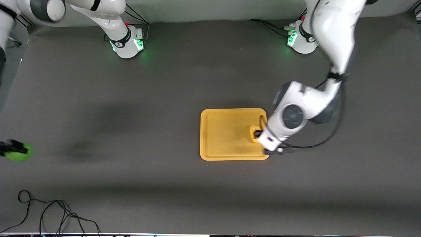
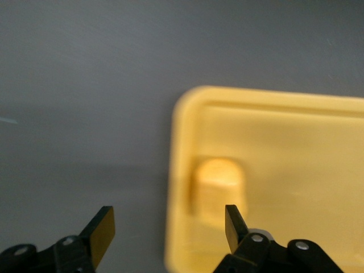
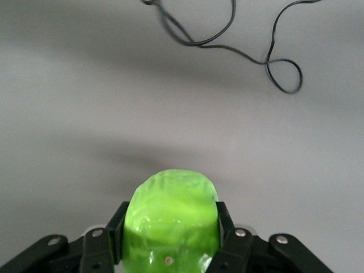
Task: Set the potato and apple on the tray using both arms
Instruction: 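Release the potato on the tray while the right gripper lifts the apple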
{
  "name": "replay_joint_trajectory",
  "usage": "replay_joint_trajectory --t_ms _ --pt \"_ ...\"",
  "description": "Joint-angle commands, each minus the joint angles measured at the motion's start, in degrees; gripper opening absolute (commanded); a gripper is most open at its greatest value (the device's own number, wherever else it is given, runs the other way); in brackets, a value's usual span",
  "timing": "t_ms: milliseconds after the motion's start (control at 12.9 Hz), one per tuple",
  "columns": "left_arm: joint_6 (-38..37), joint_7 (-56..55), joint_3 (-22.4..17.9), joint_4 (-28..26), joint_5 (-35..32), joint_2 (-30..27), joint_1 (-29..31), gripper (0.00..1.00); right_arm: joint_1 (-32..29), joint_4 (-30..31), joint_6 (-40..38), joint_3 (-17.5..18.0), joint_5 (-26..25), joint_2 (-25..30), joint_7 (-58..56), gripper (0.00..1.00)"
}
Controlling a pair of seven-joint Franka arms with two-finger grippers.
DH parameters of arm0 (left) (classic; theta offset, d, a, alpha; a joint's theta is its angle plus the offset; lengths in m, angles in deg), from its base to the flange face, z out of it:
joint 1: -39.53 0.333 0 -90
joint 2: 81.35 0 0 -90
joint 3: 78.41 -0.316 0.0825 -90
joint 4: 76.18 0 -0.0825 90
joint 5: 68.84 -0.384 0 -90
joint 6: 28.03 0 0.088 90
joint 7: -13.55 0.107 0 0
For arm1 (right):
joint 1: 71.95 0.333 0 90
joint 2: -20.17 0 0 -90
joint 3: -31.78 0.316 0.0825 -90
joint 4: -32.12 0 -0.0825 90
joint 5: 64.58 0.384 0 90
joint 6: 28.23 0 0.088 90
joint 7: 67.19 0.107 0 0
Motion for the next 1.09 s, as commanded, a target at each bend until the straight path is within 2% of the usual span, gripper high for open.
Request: replay_joint_trajectory --t_ms 0,155,310,465,620,853,1008 --pt "-7.76 12.08 0.39 -0.17 -0.07 -8.68 10.18 0.97 2.57 3.37 -6.71 -0.19 -1.84 8.68 2.06 0.22" --pt "-13.56 21.57 0.48 1.24 0.02 -13.34 16.95 1.0 5.73 3.38 -9.35 -0.11 -1.84 10.1 7.05 0.22" --pt "-16.13 29.49 0.39 0.98 -0.07 -17.56 21.53 1.0 11.52 3.38 -11.29 -0.02 -1.75 10.71 15.56 0.22" --pt "-17.8 31.63 0.39 -0.59 -0.33 -21.95 22.78 1.0 19.5 3.11 -11.21 0.07 -1.23 10.37 25.31 0.22" --pt "-17.02 32.07 0.39 -5.06 -1.64 -27.14 23.22 1.0 28.55 2.68 -9.03 0.16 -1.05 8.97 38.82 0.22" --pt "-17.19 36.11 0.39 -5.52 -2.71 -29.36 23.31 1.0 41.39 -0.21 -3.31 0.33 -0.96 3.36 59.39 0.22" --pt "-17.02 36.21 0.48 -5.52 -2.71 -29.19 23.22 1.0 48.51 -6.96 -2.78 0.68 -0.96 -3.49 72.06 0.22"
